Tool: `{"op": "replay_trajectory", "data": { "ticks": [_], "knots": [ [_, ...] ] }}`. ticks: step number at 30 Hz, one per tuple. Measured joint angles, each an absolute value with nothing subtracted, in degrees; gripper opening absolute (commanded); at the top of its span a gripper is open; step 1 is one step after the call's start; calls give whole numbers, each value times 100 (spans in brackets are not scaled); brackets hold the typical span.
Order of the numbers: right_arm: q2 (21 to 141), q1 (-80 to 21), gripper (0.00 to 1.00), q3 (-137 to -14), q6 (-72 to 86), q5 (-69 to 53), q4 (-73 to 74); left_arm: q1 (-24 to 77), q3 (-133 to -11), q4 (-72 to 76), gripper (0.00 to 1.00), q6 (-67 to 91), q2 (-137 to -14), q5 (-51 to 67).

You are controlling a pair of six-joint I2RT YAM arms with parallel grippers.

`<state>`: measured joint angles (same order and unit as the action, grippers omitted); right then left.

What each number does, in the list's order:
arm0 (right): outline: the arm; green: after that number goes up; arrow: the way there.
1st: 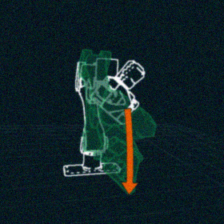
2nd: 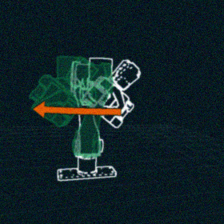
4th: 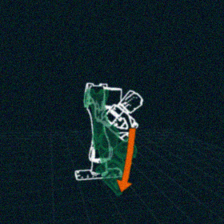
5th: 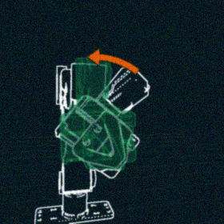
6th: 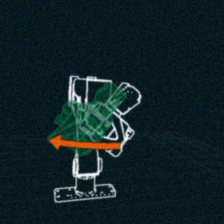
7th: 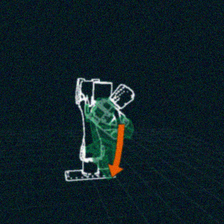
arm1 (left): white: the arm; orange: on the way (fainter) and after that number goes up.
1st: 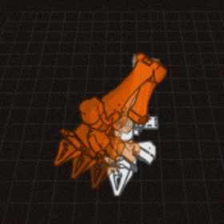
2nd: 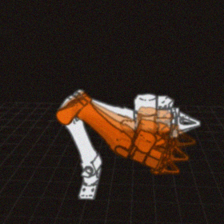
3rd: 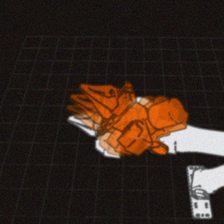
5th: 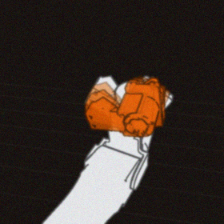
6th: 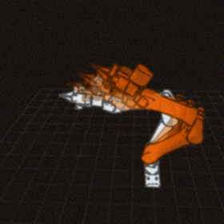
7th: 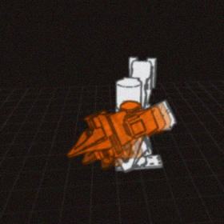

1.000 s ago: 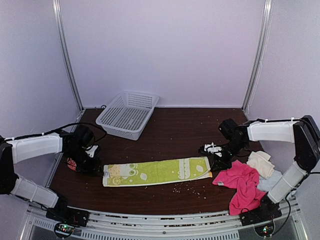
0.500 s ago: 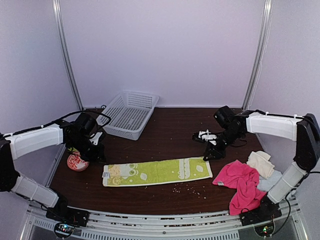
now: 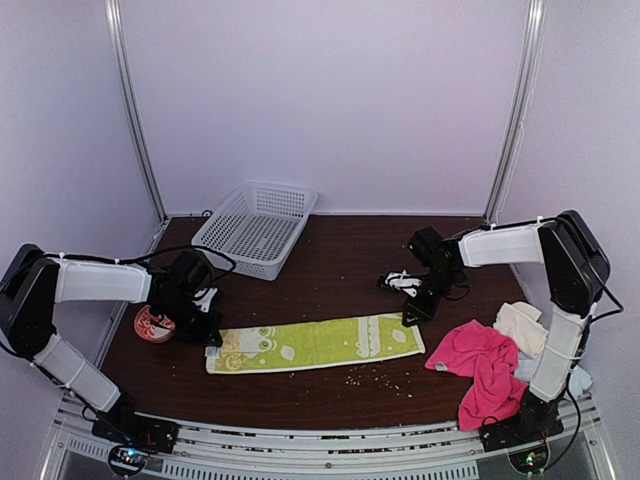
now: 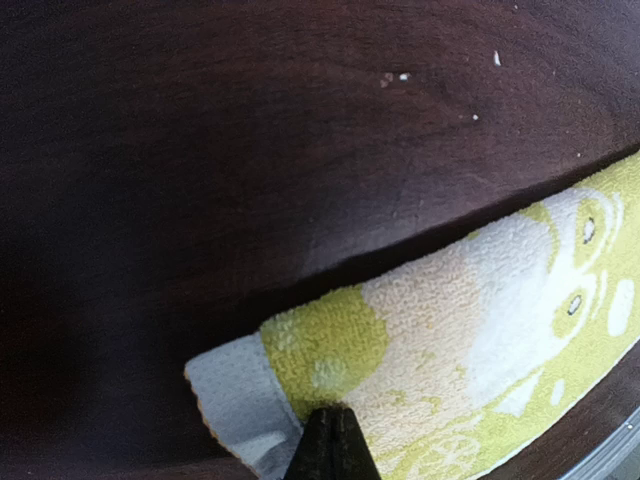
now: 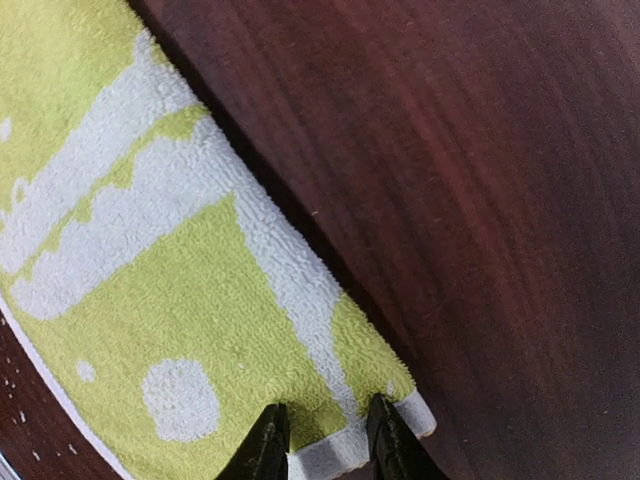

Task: Roll the towels
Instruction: Move the towel to the center of the board.

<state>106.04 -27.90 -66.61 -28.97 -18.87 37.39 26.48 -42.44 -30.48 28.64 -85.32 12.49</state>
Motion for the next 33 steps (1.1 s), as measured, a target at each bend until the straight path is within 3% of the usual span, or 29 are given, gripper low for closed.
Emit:
{"op": "replay_trajectory", "data": {
  "ticks": [15, 24, 33],
  "knots": [
    [11336, -2539, 34, -7614, -2648, -950, 3330, 2773, -4379, -2062, 0, 3140, -9013, 902],
    [11286, -2515, 38, -8066, -2587, -1376, 3863, 3208, -4491, -2099, 2, 3159, -8562, 714],
    [10604, -2506, 28, -7572, -2368, -1673, 4110, 3332, -4112, -1918, 0, 3208, -8211, 816]
  ]
}}
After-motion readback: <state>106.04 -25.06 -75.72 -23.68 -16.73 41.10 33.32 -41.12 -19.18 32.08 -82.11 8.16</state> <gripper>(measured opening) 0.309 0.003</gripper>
